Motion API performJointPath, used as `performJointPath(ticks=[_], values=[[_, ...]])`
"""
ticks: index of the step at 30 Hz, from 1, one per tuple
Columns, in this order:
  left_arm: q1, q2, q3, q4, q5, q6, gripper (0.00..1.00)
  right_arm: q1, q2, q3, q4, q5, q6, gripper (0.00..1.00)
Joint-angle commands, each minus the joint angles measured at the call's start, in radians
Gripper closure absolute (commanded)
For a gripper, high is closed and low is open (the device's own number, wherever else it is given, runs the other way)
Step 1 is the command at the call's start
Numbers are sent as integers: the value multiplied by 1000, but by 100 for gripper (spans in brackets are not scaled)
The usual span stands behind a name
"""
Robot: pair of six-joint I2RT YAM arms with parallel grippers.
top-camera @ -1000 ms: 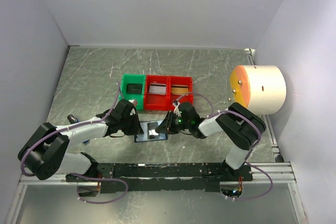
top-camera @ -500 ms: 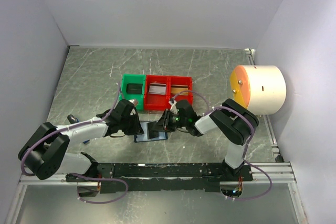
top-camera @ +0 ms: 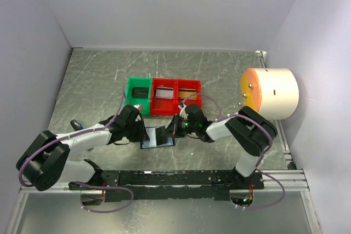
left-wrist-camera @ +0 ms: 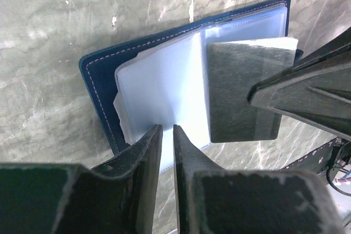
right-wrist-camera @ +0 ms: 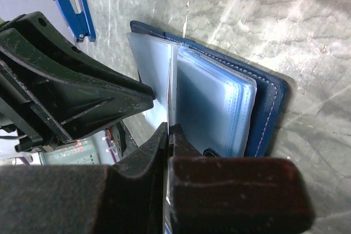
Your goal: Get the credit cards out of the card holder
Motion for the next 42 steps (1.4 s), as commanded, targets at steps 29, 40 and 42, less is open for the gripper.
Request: performJointPath(ticks=[29, 40, 42], values=[[47, -312, 276, -485, -411, 168, 11, 127, -541, 90, -321, 466, -548, 100], [561, -343, 354, -436, -252, 378, 9, 185, -351, 423, -510, 642, -877, 100], [562, -372, 313, -419, -276, 375, 9, 189, -282, 519, -562, 670, -926, 100]])
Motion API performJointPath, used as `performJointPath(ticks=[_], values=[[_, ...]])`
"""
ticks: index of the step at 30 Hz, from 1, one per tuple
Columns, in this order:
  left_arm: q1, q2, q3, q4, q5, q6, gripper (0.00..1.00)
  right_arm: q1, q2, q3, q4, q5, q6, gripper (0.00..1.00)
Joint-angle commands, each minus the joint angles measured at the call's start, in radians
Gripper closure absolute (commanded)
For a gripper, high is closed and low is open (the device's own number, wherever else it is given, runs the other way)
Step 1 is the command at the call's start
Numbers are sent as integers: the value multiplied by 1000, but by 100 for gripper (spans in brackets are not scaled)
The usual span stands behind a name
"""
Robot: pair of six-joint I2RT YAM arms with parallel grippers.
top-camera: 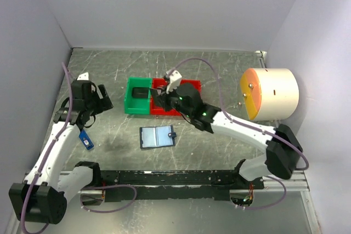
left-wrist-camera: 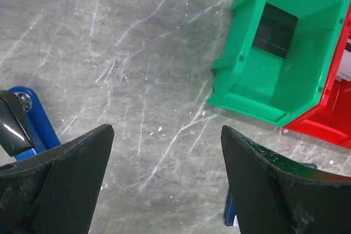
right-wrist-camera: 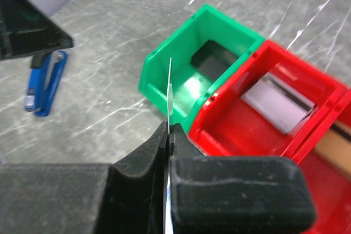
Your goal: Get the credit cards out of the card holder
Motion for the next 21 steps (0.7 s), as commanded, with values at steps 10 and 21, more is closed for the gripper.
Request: performJointPath(ticks=[10, 21], values=[[10, -159, -37, 4, -141, 7, 8, 35, 401, 495, -269, 98, -356, 100], [10, -192, -39, 0, -170, -1, 9, 39, 734, 810, -393, 166, -538, 100]])
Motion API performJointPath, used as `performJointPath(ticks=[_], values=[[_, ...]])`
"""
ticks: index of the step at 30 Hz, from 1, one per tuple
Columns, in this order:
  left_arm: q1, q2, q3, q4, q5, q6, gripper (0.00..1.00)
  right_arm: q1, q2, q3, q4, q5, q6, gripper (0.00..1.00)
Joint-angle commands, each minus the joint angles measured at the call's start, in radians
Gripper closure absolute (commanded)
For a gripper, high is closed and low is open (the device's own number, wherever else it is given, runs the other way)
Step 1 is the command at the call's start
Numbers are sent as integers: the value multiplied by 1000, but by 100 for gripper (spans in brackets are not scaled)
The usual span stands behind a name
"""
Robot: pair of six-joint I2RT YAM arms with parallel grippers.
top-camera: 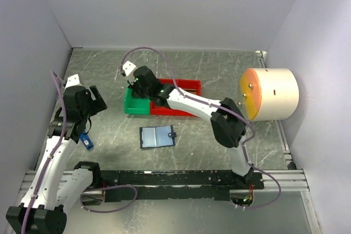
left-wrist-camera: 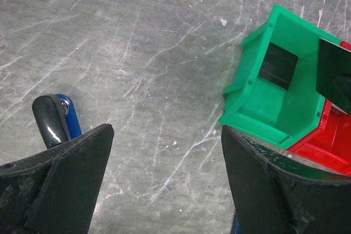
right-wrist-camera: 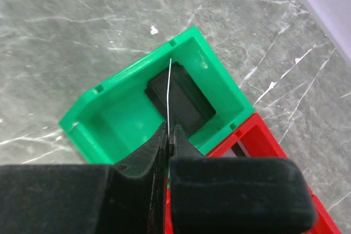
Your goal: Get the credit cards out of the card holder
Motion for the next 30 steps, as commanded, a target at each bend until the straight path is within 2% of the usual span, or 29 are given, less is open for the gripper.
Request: performJointPath(ticks=[1, 11, 19, 26, 30], values=[[5, -3, -6, -7, -29, -3, 9, 4, 120, 111, -88, 79, -123, 100], [5, 2, -6, 1, -11, 5, 9, 5, 280, 237, -66, 173, -322, 100], [5, -8, -7, -3, -21, 2, 10, 5, 347, 227, 16, 178, -494, 97], [5, -7, -6, -3, -27, 0, 10, 5, 414, 242, 57, 219, -582, 95], [5, 0, -6, -5, -29, 0, 10, 4, 421, 254, 37, 224, -584, 91]])
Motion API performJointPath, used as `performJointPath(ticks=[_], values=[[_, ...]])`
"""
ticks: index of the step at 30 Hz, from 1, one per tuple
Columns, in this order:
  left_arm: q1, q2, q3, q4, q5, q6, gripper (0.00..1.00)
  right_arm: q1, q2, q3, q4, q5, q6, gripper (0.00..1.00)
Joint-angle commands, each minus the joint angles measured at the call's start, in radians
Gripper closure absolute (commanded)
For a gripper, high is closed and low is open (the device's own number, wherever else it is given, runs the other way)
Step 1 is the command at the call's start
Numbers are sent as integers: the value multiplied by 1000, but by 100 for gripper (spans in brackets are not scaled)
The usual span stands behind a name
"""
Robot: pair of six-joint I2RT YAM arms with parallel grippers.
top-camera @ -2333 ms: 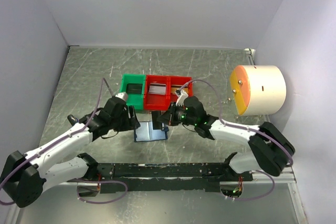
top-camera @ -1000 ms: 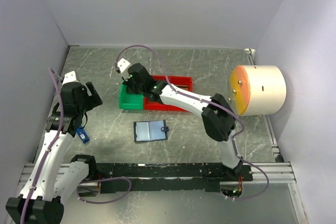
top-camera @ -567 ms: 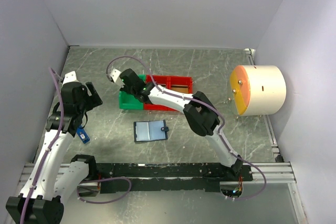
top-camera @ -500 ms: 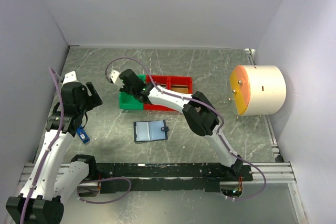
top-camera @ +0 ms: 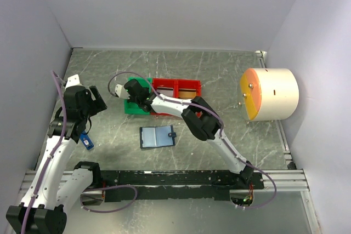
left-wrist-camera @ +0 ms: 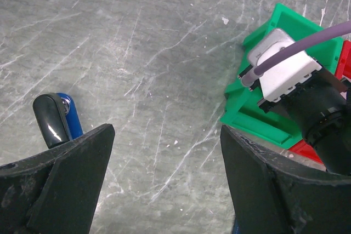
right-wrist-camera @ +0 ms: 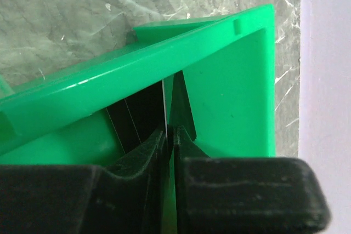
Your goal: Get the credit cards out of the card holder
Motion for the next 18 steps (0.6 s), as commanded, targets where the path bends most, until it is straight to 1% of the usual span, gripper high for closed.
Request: performJointPath(ticks=[1, 3, 5, 6, 12, 18], values=[[5, -1, -6, -1, -25, 1, 10, -1, 2, 28, -3, 22, -37, 89], [5, 2, -6, 0, -21, 1, 10, -1, -11, 19, -26, -8, -39, 85], [5, 4, -7, 1, -16, 3, 11, 0, -23, 13, -42, -15, -32, 71], [5, 4, -7, 1, -16, 3, 11, -1, -29, 12, -52, -17, -30, 68], [5, 12, -6, 4, -7, 6, 11, -2, -87, -9, -79, -47, 5, 57], [5, 25, -6, 2, 4, 9, 12, -4, -159, -44, -73, -108, 66, 53]])
